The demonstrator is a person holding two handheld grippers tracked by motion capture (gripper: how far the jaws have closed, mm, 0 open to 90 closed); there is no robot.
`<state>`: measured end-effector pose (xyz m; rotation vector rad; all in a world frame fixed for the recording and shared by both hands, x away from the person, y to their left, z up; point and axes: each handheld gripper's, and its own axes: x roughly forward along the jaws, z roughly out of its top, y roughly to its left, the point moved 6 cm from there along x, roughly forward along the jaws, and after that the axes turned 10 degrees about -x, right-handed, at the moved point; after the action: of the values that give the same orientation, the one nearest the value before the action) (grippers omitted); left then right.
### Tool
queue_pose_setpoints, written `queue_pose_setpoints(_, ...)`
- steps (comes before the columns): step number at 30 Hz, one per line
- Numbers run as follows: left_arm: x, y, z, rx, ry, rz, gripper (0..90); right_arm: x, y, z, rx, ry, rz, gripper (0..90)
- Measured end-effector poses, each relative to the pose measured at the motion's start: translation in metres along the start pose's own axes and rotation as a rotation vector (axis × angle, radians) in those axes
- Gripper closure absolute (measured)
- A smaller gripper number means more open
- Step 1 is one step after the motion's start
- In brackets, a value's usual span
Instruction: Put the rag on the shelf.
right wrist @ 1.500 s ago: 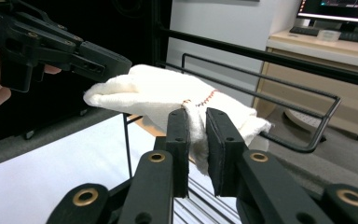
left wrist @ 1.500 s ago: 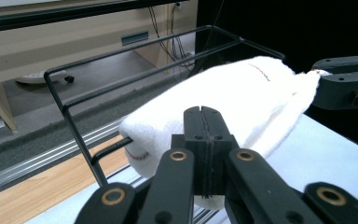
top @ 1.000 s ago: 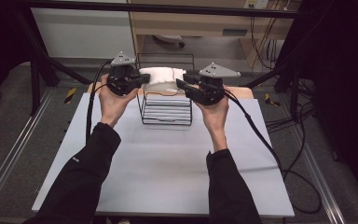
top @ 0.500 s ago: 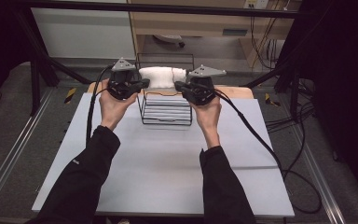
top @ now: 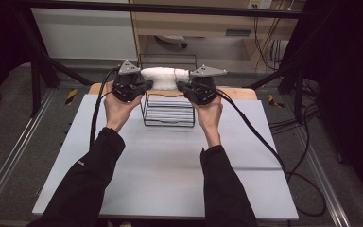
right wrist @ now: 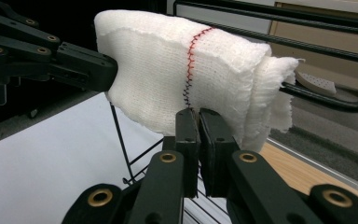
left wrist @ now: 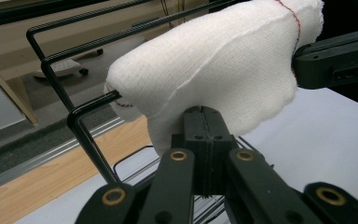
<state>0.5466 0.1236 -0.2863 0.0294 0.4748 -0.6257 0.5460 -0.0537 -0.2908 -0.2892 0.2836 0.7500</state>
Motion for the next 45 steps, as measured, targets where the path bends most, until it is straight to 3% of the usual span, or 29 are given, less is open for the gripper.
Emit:
queue_pose_setpoints(5, -0.008, 0.0, -0.002, -0.007, -0.009, 0.002, 89.7, -0.013, 0.004, 0.004, -0.005, -0.037, 0.007, 79.8)
queue_pose_setpoints(10, -0.019, -0.001, -0.005, -0.007, -0.017, -0.003, 83.0, -0.031, 0.008, 0.007, -0.001, -0.061, 0.015, 68.1)
queue_pose_setpoints(17, -0.032, -0.003, -0.017, -0.013, 0.005, -0.014, 61.6, -0.051, 0.013, 0.004, -0.003, -0.053, 0.04, 43.4)
queue_pose_setpoints(20, -0.036, -0.003, -0.028, 0.0, 0.023, -0.014, 51.1, -0.058, 0.013, -0.004, 0.015, -0.042, 0.053, 32.2)
queue_pose_setpoints(24, -0.04, -0.001, -0.044, -0.013, 0.043, -0.03, 41.1, -0.066, 0.009, -0.018, 0.049, -0.02, 0.067, 21.1)
queue_pose_setpoints(31, -0.042, 0.003, -0.076, -0.04, 0.07, -0.057, 19.0, -0.078, 0.006, -0.041, 0.052, -0.002, 0.084, 5.2)
queue_pose_setpoints(42, -0.054, 0.019, -0.131, -0.076, 0.128, -0.069, 7.3, -0.097, 0.005, -0.087, 0.062, 0.024, 0.107, 0.4)
queue_pose_setpoints(45, -0.058, 0.023, -0.145, -0.063, 0.153, -0.057, 6.7, -0.102, 0.006, -0.102, 0.059, 0.035, 0.113, 0.3)
